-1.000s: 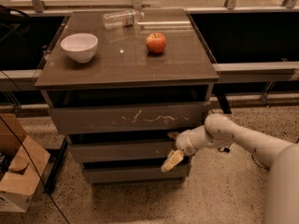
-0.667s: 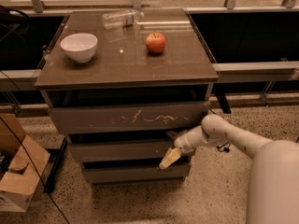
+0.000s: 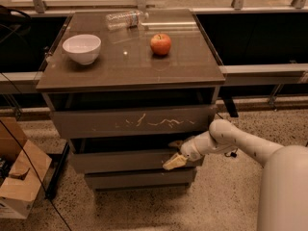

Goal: Open middle drawer

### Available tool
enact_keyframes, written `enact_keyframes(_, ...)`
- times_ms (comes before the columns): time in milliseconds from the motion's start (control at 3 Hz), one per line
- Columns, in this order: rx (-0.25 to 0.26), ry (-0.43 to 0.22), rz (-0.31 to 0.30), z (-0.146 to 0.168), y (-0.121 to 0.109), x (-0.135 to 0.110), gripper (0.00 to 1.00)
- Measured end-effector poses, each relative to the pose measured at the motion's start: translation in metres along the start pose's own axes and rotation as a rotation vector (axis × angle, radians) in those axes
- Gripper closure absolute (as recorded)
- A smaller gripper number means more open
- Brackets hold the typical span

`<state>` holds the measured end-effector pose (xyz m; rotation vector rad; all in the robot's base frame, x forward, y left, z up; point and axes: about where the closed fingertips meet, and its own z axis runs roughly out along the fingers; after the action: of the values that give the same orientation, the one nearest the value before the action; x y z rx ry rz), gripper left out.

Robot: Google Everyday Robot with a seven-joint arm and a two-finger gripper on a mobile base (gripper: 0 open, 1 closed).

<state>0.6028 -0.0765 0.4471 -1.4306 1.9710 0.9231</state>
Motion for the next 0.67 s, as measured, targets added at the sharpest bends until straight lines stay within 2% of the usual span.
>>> enact_keyframes(333, -0.028, 0.02, -0.013, -0.009, 0.026, 0.003, 0.65)
enact_keyframes(667, -0.075, 0.043, -0.018, -0.015, 0.063, 0.012, 0.88)
